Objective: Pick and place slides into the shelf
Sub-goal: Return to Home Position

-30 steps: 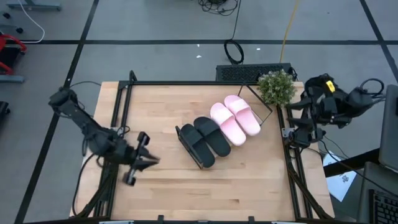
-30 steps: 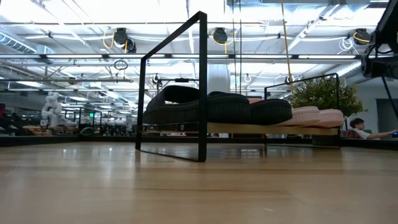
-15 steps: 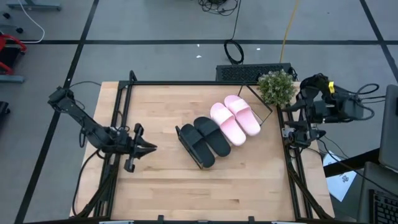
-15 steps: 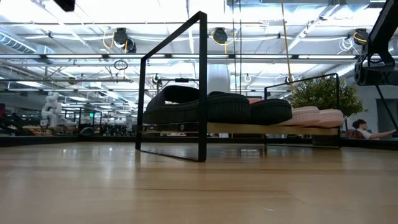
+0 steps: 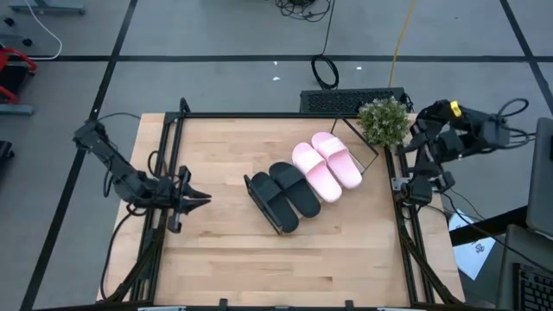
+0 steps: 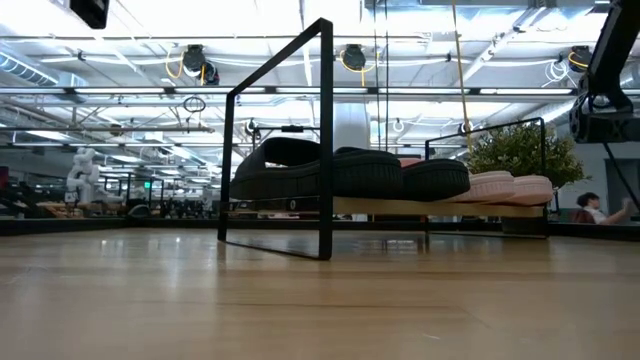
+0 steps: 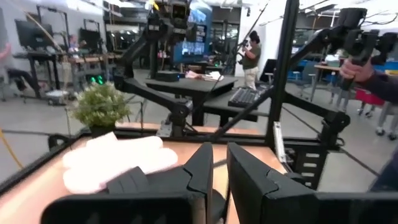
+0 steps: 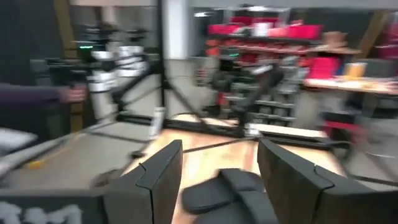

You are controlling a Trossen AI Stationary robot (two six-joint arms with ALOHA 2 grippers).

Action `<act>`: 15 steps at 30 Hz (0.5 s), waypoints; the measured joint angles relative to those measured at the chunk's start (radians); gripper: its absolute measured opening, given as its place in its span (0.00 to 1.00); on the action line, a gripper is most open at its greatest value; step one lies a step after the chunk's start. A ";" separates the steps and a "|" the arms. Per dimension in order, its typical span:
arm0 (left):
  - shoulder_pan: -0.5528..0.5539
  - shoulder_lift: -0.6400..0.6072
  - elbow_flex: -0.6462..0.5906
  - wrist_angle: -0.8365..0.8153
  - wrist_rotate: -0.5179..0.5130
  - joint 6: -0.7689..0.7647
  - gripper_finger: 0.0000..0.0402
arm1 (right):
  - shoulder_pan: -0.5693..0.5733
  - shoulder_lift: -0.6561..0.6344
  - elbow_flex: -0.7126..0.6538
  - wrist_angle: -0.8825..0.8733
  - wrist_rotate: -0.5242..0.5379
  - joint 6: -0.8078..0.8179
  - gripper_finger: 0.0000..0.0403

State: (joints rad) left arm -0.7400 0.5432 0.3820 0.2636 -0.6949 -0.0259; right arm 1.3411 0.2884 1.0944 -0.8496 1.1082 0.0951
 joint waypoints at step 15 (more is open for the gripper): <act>-0.033 -0.029 0.000 -0.005 -0.146 0.034 0.12 | -0.038 0.152 -0.084 -0.060 0.097 0.175 0.49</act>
State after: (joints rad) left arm -0.7726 0.5140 0.3820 0.2588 -0.8410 0.0077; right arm 1.3027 0.4404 1.0103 -0.9100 1.2048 0.2702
